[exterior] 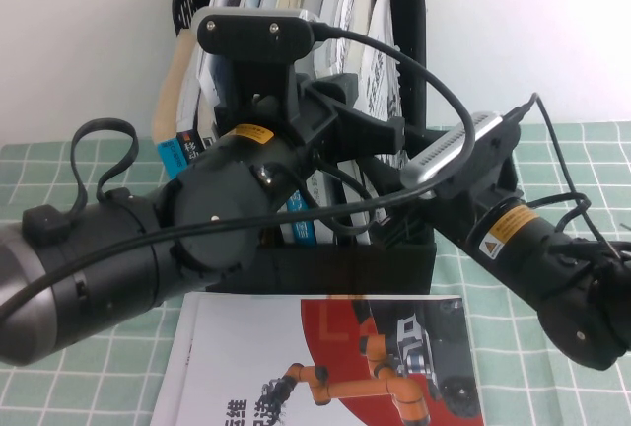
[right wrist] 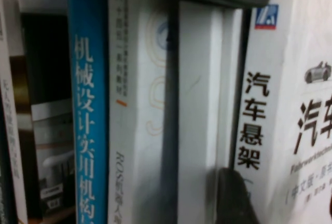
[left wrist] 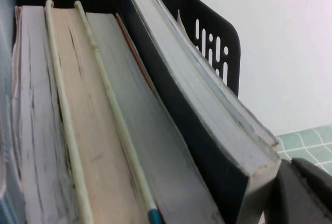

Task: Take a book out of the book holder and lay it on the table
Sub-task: Pick up the right side book from the book shelf

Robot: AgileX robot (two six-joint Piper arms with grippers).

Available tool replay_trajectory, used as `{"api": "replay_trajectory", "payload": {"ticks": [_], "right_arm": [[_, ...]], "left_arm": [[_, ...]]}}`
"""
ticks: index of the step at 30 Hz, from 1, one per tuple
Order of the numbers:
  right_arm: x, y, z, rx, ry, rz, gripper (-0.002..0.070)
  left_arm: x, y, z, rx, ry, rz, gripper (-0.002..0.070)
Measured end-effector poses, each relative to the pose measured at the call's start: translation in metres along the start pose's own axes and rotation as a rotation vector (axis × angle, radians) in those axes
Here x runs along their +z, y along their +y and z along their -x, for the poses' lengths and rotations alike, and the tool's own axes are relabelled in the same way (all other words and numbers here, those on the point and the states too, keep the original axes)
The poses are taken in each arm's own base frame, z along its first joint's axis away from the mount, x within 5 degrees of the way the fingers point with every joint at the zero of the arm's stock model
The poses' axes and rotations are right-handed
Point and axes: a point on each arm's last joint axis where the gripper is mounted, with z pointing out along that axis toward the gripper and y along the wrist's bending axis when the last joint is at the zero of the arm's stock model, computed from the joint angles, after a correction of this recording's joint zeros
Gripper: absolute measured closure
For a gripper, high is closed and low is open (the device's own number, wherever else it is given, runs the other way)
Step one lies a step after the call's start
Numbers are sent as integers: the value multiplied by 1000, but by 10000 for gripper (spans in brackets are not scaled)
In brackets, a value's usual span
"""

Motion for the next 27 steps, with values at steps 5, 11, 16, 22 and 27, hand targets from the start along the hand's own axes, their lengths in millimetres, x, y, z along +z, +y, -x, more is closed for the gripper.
{"api": "replay_trajectory", "payload": {"ticks": [5, 11, 16, 22, 27], "right_arm": [[0, 5, 0, -49, 8, -24, 321], [0, -1, -7, -70, 93, -116, 346], [-2, -7, -12, -71, 152, -174, 417], [-2, -6, -15, -51, 174, -168, 432], [0, -4, -30, -19, 211, -164, 435]], "left_arm": [[0, 0, 0, 1, 0, 0, 678], [0, 0, 0, 2, 0, 0, 678], [0, 0, 0, 2, 0, 0, 678], [0, 0, 0, 2, 0, 0, 678], [0, 0, 0, 2, 0, 0, 678]]}}
